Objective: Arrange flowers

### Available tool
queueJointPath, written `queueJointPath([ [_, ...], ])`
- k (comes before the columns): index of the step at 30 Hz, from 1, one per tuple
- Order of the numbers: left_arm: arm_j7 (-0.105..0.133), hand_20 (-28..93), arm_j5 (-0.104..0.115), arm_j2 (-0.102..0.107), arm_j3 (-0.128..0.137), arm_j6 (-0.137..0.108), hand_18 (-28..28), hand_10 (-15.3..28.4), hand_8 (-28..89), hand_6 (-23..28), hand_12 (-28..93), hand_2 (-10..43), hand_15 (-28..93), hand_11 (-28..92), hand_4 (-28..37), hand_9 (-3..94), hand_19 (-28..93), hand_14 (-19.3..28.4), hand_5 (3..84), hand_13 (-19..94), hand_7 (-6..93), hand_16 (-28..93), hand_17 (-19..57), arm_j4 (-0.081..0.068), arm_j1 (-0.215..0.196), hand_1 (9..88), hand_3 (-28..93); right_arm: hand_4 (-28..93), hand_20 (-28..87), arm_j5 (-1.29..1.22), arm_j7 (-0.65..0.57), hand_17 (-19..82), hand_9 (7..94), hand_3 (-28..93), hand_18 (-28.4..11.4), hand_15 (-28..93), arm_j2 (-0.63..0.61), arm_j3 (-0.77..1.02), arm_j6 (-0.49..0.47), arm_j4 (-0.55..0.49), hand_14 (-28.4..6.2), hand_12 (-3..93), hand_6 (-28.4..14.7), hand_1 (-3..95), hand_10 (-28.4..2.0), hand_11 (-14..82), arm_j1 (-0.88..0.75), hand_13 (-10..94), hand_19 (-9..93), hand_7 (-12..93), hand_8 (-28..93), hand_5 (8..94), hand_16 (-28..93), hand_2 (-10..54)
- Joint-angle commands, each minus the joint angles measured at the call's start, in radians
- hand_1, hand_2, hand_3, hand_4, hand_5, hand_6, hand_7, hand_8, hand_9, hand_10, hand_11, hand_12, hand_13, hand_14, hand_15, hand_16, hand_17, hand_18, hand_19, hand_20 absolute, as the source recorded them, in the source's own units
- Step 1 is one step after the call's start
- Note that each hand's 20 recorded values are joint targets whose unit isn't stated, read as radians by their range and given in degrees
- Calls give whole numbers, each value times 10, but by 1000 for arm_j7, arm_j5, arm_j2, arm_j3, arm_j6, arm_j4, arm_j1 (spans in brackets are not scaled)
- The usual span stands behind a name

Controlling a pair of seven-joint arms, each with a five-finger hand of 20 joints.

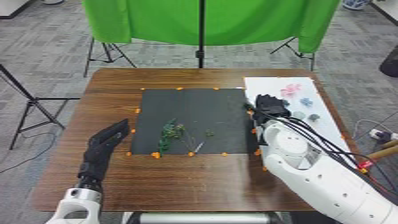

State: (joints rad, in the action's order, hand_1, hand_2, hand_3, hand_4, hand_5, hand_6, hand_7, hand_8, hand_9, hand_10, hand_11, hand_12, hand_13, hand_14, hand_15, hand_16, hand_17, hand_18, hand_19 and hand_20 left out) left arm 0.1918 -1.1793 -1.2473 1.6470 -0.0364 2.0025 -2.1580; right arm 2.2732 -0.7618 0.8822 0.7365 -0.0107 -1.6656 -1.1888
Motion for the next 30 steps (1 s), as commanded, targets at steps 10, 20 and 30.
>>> queueJointPath([
  [10,-19,182,2,-1,-3,16,128,114,-52,36,132,-87,111,103,-174,397,25,149,458,290,90,49,4,-6,-12,313,635,-22,646,-203,27,757,937,611,-111,717,-10,164,159,-167,-37,244,-13,524,-107,500,-170,937,932,342,261,834,238,-93],
  [20,-20,182,1,1,-1,27,129,115,-51,37,133,-85,110,103,-175,396,25,150,458,288,88,50,3,-6,-12,310,637,-10,645,-229,20,763,937,608,-108,724,55,171,122,-259,-37,227,-18,527,-106,513,-251,937,932,348,257,838,228,-95],
  [30,-26,181,0,0,6,44,129,114,-51,37,133,-86,106,100,-174,393,27,150,455,286,86,50,2,-6,-13,308,638,6,620,-224,20,764,937,587,-100,710,96,167,129,-234,-34,222,-29,524,-108,500,-291,937,932,337,245,842,223,-95],
])
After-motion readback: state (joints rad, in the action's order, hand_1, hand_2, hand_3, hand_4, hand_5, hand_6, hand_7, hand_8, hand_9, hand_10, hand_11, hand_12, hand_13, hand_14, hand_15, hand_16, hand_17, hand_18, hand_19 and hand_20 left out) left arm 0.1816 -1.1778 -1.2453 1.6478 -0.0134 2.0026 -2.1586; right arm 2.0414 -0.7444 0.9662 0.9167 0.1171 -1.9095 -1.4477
